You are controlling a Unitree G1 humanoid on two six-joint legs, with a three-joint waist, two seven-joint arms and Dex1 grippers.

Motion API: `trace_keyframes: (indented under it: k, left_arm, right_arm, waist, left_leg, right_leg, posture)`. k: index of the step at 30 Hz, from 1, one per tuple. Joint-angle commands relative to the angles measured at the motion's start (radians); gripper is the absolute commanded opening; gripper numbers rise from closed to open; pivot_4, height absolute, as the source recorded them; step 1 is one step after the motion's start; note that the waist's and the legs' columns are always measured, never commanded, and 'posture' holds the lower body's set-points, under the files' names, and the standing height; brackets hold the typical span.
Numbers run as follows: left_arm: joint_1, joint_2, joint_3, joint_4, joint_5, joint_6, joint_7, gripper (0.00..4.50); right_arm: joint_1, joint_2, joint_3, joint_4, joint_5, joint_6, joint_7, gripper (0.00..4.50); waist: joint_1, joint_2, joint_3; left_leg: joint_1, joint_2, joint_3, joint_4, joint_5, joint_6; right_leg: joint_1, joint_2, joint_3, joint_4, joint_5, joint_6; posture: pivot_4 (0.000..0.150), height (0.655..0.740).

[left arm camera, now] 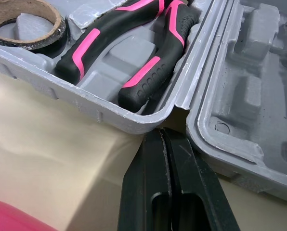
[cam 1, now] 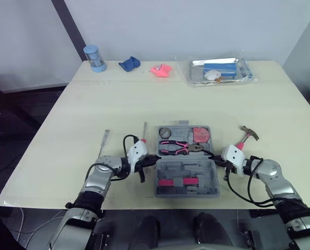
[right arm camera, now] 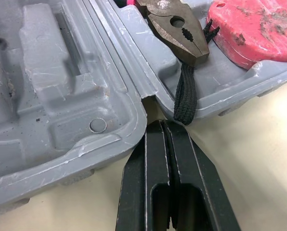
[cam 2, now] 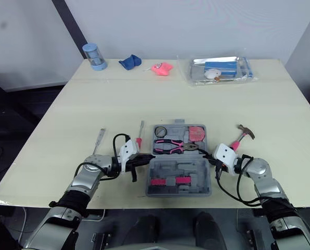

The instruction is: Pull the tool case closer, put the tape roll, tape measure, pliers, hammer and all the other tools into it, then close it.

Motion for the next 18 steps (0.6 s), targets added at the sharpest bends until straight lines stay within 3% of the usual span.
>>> trace_keyframes:
  k: [1,18]
  left_arm:
    - [0.004,-0.009,-0.022,-0.005,0.018,0.017,0.016,0.07]
    - [-0.005,0.001,-0.017,0.004,0.017,0.018,0.011,0.07]
  right_arm:
    - [-0.019,0.023,0.016,-0.011,0.001,-0.024,-0.008,0.02]
    - [-0.020,0.044,0.023,-0.005,0.007,-0.041,-0.008,0.02]
  waist:
    - [0.000,0.000,0.000]
    - [0.000,0.000,0.000]
  left_leg:
    - [0.000,0.000,0.000,0.000,0.000,0.000]
    - [0.000,0.000,0.000,0.000,0.000,0.000]
  right_leg:
    - [0.000,0.000,0.000,0.000,0.000,0.000]
    - [0.000,0.000,0.000,0.000,0.000,0.000]
  posture:
    - [0.150,0.7400]
    - [0.150,0.7400]
